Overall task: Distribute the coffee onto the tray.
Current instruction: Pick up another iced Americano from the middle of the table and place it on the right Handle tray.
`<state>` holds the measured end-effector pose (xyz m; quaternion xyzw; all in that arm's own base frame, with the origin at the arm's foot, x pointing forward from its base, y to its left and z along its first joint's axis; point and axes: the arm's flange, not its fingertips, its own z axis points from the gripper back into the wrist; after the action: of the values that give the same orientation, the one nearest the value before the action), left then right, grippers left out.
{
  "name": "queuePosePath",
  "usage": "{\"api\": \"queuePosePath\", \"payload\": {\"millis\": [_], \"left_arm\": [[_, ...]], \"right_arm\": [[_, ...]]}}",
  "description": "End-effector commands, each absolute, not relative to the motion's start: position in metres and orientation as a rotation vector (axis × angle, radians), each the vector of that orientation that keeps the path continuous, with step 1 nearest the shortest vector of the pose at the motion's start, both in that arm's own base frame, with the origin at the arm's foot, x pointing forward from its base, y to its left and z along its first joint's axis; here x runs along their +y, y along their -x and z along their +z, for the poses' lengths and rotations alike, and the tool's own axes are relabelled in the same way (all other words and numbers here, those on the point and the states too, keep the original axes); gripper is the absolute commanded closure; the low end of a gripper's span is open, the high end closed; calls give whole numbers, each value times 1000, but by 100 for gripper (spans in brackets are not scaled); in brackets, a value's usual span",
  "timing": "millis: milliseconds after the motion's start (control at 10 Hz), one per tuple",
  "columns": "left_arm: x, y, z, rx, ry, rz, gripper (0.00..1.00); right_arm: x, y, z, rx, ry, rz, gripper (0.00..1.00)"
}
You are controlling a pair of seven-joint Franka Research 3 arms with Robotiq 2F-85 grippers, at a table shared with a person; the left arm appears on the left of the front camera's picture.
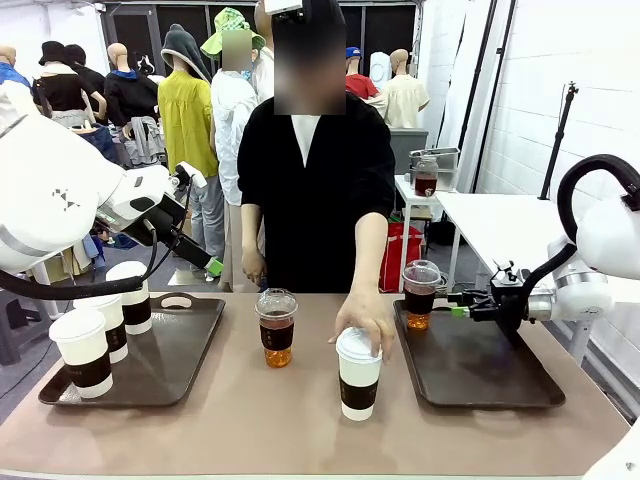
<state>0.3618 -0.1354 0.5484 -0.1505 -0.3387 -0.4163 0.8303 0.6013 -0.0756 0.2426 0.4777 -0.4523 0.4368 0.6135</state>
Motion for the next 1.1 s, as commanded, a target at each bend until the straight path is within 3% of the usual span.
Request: {"api": "queuePosePath", "payload": {"millis": [0, 1000], "left_arm": [[-134, -363, 549, -714, 322, -877, 0], [-134, -363, 549, -714, 322, -877, 0]], "right_arm": [[-74, -603, 243, -1057, -1111, 1010, 0], [-76, -596, 245, -1056, -1104, 1015, 0]]}}
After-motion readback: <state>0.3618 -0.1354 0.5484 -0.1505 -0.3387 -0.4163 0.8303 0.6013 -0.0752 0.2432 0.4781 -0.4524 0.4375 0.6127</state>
